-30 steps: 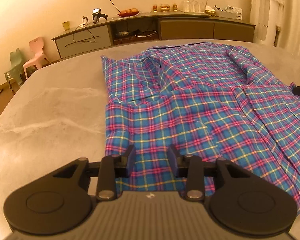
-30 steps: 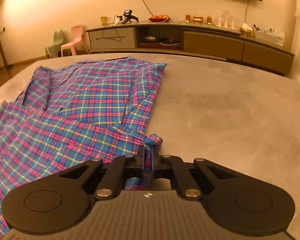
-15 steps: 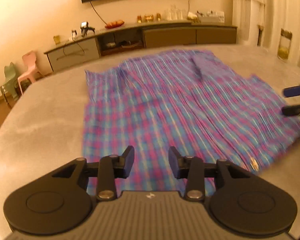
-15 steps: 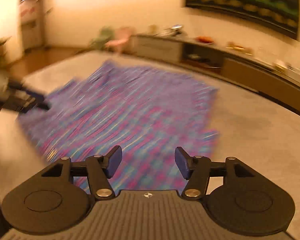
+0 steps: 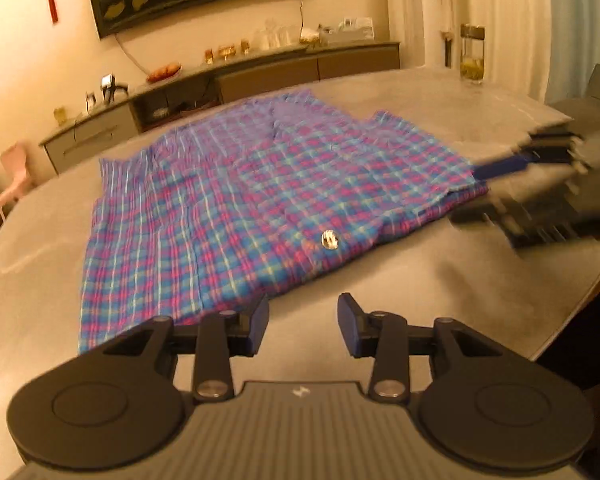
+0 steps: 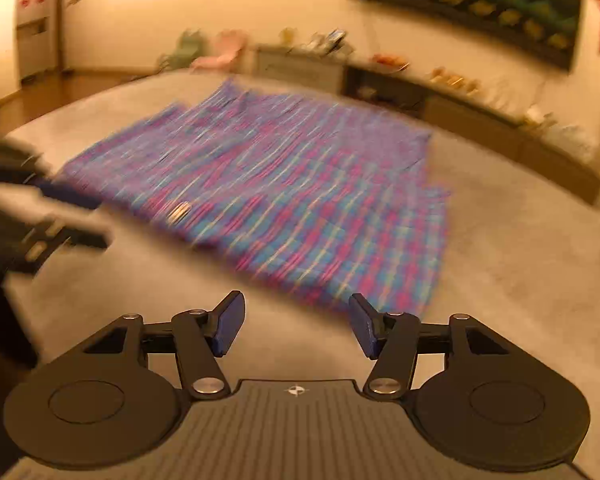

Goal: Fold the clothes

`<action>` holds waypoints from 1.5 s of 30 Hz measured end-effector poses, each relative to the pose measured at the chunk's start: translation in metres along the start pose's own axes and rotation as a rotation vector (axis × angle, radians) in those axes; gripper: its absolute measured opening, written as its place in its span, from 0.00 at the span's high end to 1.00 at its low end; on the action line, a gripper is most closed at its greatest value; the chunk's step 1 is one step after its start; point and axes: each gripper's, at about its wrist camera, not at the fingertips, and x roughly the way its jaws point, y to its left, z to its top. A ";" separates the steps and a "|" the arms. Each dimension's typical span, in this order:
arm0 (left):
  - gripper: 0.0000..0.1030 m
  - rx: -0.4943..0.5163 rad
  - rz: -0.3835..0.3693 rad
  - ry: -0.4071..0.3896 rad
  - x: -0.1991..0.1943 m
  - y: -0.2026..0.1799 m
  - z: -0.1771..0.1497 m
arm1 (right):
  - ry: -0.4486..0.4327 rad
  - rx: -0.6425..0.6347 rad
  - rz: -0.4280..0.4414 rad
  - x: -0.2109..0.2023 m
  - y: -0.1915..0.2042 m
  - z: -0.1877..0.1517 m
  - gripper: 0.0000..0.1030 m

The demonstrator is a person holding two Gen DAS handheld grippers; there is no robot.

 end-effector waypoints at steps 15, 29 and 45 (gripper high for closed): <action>0.55 -0.275 0.066 0.073 0.052 0.166 0.039 | 0.053 0.196 0.025 0.059 -0.070 0.081 0.44; 0.55 -0.201 -0.071 0.115 0.131 0.183 0.043 | 0.158 -0.105 0.068 0.281 -0.102 0.275 0.14; 0.53 -0.233 -0.106 0.093 0.131 0.195 0.042 | 0.204 -0.156 0.106 0.360 -0.091 0.278 0.98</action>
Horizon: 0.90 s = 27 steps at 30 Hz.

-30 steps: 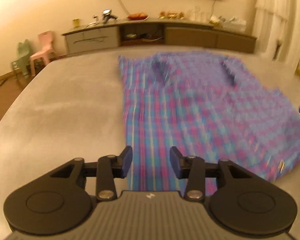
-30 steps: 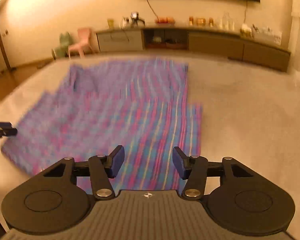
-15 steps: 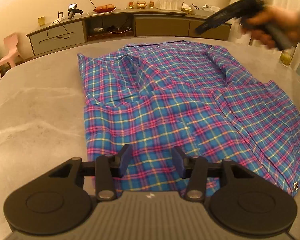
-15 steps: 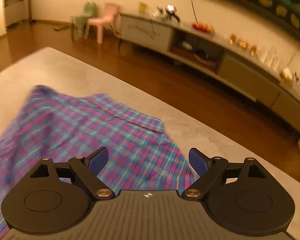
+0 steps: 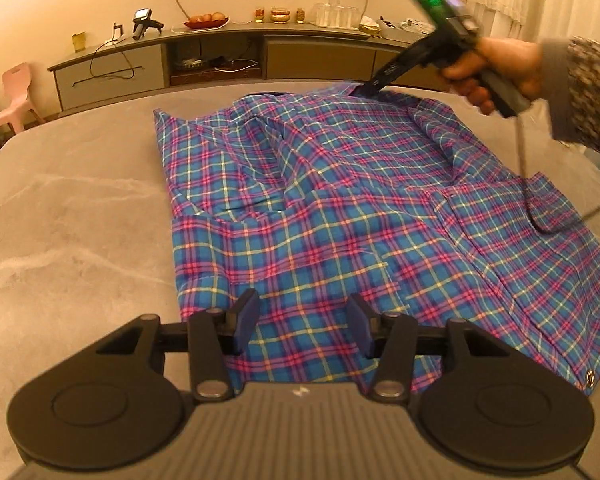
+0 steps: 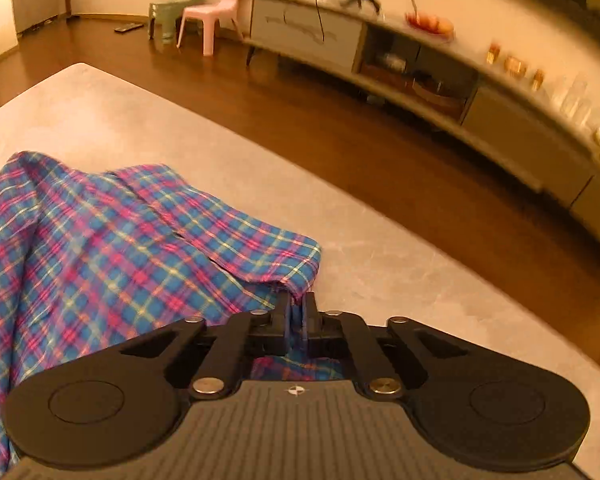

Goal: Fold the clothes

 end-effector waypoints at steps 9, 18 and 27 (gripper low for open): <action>0.58 -0.208 -0.007 -0.017 -0.025 0.025 -0.007 | -0.419 -0.238 -0.064 -0.231 0.116 -0.105 0.99; 0.57 -0.613 -0.092 -0.038 -0.057 0.069 -0.052 | -0.268 -0.141 -0.176 -0.290 0.180 -0.298 0.98; 0.52 -0.624 -0.107 -0.145 -0.091 0.062 -0.075 | -0.273 0.462 0.070 -0.304 0.142 -0.318 0.75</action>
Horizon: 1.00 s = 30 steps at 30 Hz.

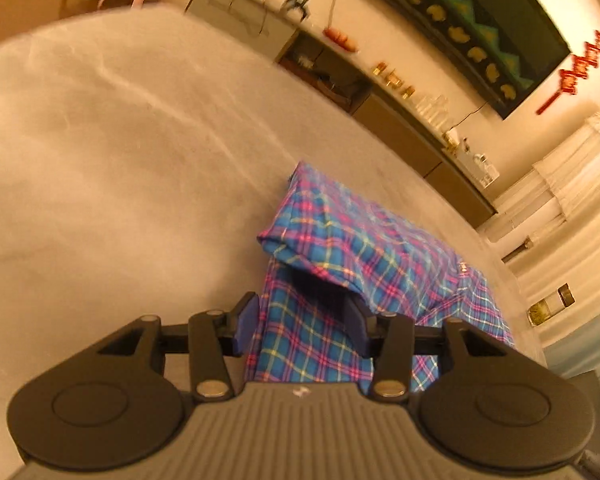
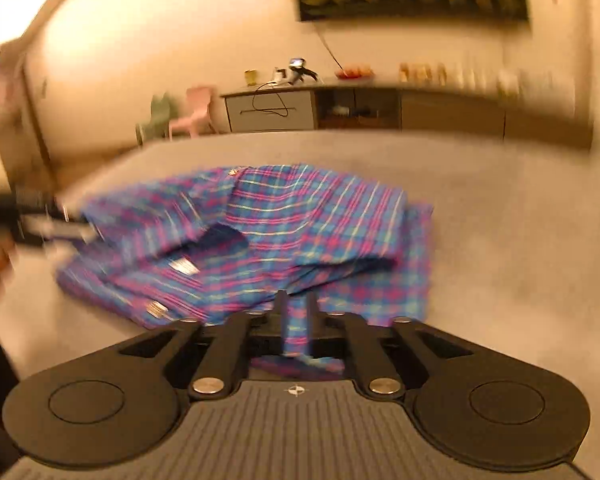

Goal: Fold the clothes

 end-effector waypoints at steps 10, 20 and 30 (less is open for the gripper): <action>0.32 0.050 -0.055 -0.040 0.024 -0.015 0.014 | 0.033 0.391 -0.005 0.053 -0.037 0.028 0.44; 0.98 0.097 -0.161 0.048 0.001 -0.036 0.005 | -0.088 0.428 0.057 0.021 -0.047 0.029 0.99; 0.98 0.207 -0.037 0.223 0.027 -0.039 -0.048 | 0.063 0.398 -0.072 -0.003 -0.053 -0.014 0.99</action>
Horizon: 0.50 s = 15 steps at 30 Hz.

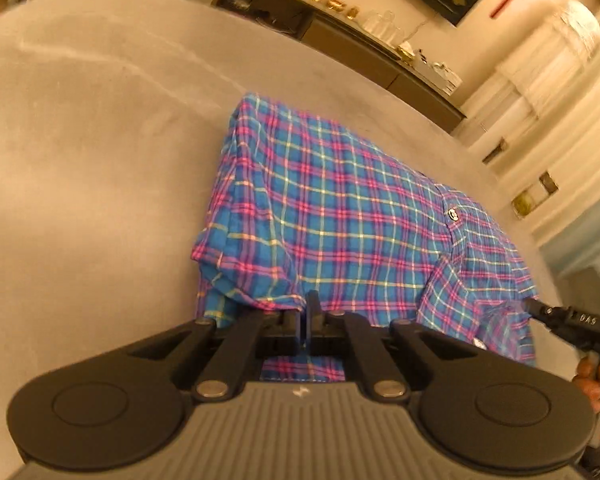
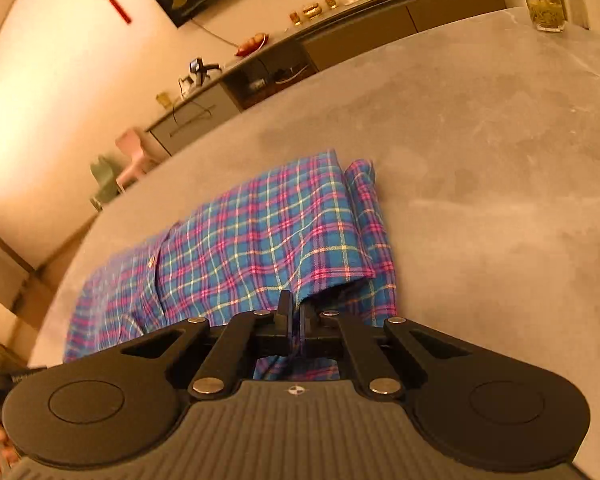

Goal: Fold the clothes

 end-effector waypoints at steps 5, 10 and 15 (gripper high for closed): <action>0.96 -0.015 0.023 -0.026 0.000 0.000 -0.004 | -0.012 -0.036 -0.006 -0.011 0.006 -0.009 0.99; 0.90 -0.032 0.062 -0.075 -0.009 0.000 -0.006 | 0.002 -0.093 0.008 -0.028 0.017 -0.031 0.96; 0.72 0.109 0.152 -0.231 -0.053 -0.036 -0.022 | -0.083 -0.099 -0.041 -0.057 0.011 -0.028 0.84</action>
